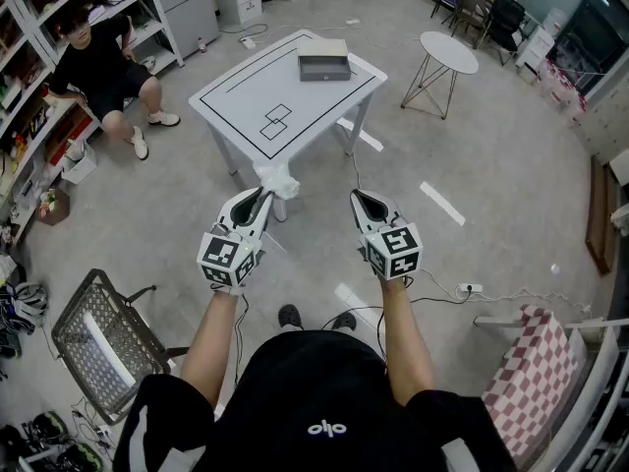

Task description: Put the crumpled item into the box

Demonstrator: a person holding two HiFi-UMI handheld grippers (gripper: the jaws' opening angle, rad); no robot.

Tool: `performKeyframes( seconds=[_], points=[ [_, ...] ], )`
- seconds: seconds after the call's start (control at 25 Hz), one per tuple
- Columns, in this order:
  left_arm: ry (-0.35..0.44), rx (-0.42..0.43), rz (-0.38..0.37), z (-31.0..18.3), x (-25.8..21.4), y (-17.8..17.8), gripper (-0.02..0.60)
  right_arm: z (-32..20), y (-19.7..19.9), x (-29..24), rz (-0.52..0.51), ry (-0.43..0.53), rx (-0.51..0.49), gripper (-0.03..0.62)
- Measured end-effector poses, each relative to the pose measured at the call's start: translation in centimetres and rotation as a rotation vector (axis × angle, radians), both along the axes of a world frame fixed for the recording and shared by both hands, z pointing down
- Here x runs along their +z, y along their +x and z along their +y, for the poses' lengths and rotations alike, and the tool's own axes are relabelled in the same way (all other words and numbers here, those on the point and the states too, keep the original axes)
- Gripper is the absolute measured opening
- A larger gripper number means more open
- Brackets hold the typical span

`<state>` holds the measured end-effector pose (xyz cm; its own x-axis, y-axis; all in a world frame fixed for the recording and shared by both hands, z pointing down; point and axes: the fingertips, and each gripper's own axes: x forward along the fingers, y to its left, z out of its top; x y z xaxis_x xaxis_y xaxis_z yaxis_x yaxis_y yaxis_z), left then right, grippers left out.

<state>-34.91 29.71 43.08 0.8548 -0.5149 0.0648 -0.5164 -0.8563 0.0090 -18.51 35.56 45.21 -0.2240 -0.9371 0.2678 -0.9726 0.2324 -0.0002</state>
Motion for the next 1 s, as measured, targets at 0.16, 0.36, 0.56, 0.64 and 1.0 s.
performKeyframes(
  seconds=[0.16,0.36,0.56,0.64,1.0],
  points=[
    [-0.005,0.015,0.004,-0.8,0.5,-1.4,0.061,-0.7,-1.5,0.5,0.002,-0.002,0.018,0.009],
    [-0.004,0.058,0.000,-1.4,0.9,-2.7,0.061,-1.2,-3.5,1.3,0.000,-0.006,0.048,0.009],
    [-0.015,0.074,0.008,-2.1,1.4,-3.3,0.061,-1.2,-4.2,1.6,-0.009,-0.007,0.076,0.009],
    [-0.016,0.077,0.015,-2.3,1.2,-3.5,0.061,-1.3,-4.0,1.4,-0.014,-0.002,0.088,0.009],
    [-0.018,0.092,0.032,-4.5,1.4,-3.2,0.061,-3.7,-3.1,1.0,0.002,0.009,0.119,0.009]
  ],
)
